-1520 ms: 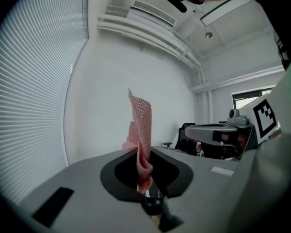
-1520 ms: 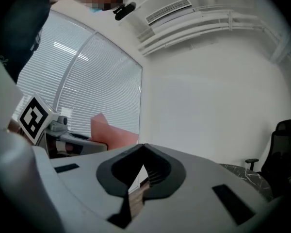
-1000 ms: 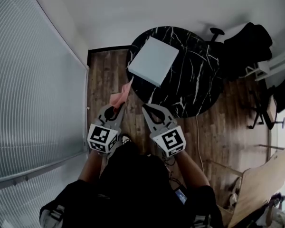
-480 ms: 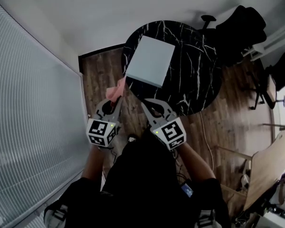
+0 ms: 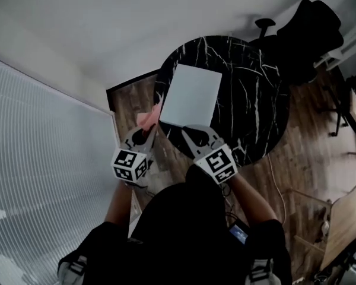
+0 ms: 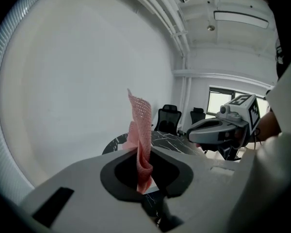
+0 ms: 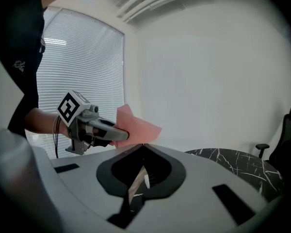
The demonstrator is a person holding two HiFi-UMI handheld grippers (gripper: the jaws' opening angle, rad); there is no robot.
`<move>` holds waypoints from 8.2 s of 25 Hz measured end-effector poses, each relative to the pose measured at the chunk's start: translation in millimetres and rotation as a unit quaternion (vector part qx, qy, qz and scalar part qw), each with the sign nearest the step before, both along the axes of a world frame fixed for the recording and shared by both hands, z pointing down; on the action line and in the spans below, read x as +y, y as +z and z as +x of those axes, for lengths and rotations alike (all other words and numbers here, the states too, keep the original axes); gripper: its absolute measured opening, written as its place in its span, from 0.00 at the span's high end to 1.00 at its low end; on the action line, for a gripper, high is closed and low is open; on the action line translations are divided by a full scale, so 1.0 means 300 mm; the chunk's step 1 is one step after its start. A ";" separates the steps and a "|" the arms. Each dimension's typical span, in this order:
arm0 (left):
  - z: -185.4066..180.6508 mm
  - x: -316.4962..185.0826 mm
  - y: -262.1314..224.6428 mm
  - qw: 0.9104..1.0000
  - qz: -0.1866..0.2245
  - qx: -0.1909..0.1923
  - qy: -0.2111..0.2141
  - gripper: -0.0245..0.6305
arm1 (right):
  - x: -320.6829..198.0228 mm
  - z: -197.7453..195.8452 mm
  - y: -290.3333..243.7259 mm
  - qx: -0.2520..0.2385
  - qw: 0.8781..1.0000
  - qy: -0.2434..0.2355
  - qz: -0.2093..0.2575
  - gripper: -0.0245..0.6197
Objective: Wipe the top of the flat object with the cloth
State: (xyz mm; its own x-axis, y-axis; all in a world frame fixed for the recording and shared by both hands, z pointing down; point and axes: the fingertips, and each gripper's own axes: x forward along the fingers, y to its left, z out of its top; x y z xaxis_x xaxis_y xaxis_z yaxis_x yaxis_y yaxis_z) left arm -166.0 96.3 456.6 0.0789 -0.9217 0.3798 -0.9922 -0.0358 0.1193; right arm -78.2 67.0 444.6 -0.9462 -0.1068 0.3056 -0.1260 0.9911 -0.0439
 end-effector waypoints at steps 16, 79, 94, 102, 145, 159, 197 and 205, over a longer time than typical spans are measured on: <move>-0.072 -0.469 0.216 0.978 -0.121 -0.076 0.150 0.93 | -0.500 0.033 0.136 0.016 0.997 0.055 -0.045 0.97; -0.210 -1.003 0.811 0.822 -0.237 -0.344 0.386 0.93 | -0.720 -0.050 0.662 0.070 0.918 0.323 -0.219 0.97; -0.145 -0.845 0.811 0.832 -0.242 -0.330 0.375 0.93 | -0.627 -0.028 0.655 0.079 0.929 0.293 -0.212 0.97; -0.113 -0.786 0.799 0.832 -0.247 -0.328 0.374 0.93 | -0.591 -0.023 0.623 0.081 0.933 0.280 -0.210 0.97; 0.051 -0.346 0.805 0.848 -0.287 -0.271 0.354 0.93 | -0.389 0.034 0.576 0.092 0.951 0.231 -0.184 0.97; 0.073 -0.257 0.809 0.849 -0.301 -0.267 0.343 0.93 | -0.333 0.091 0.589 0.088 0.951 0.230 -0.185 0.97; 0.082 -1.156 0.621 0.825 -0.143 -0.340 0.429 0.93 | -0.530 0.165 0.547 0.081 0.880 0.419 -0.208 0.97; 0.107 -1.153 0.724 0.802 -0.161 -0.347 0.459 0.93 | -0.530 0.169 0.581 0.070 0.864 0.444 -0.225 0.97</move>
